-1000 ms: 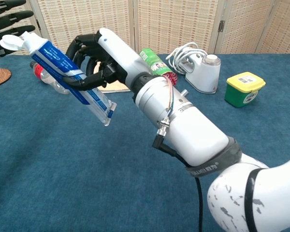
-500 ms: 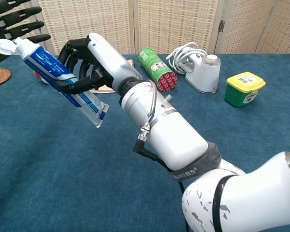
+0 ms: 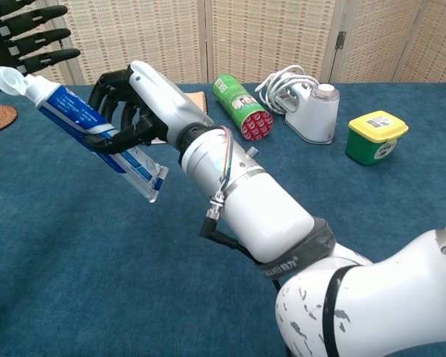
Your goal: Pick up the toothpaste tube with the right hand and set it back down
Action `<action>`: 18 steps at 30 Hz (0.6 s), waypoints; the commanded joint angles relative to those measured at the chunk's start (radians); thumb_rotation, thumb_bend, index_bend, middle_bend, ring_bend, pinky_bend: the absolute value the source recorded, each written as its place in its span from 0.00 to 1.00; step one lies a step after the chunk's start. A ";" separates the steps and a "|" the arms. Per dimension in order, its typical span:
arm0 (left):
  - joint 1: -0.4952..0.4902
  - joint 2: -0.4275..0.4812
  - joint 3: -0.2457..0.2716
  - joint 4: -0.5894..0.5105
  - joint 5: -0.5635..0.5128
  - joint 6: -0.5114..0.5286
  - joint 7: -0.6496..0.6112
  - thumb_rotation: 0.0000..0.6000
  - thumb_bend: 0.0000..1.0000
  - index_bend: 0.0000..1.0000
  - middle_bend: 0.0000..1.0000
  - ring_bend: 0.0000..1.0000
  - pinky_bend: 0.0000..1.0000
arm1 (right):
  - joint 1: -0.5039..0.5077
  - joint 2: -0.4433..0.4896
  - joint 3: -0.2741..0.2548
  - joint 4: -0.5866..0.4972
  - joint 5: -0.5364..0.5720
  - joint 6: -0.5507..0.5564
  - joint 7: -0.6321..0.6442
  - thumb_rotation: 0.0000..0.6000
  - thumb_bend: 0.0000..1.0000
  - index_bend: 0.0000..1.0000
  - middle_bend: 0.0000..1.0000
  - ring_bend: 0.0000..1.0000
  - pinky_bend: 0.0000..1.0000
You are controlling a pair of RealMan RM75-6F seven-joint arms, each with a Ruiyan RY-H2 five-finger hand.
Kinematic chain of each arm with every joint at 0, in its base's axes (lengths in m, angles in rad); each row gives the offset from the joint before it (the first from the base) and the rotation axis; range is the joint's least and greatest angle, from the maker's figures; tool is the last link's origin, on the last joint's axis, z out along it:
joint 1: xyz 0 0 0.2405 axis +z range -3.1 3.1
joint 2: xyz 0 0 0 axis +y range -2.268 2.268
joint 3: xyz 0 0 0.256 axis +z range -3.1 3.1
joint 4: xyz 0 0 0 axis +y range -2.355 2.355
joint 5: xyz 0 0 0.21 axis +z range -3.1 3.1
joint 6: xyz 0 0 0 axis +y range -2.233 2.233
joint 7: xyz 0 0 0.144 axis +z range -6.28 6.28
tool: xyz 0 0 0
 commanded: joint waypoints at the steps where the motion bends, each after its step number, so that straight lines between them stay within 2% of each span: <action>1: -0.004 -0.006 0.005 0.013 0.024 0.008 0.017 0.00 0.00 0.00 0.00 0.00 0.13 | 0.003 0.005 0.007 -0.018 0.014 -0.012 -0.020 1.00 0.65 0.71 0.70 0.60 0.70; 8: -0.012 -0.009 0.019 0.052 0.100 0.014 -0.005 0.00 0.00 0.00 0.00 0.00 0.13 | 0.003 0.022 0.013 -0.051 0.043 -0.045 -0.051 1.00 0.64 0.72 0.70 0.60 0.70; 18: -0.026 -0.002 0.052 0.117 0.196 0.014 -0.089 0.00 0.00 0.00 0.00 0.00 0.13 | -0.003 0.074 0.000 -0.109 0.057 -0.102 -0.017 1.00 0.63 0.72 0.70 0.60 0.70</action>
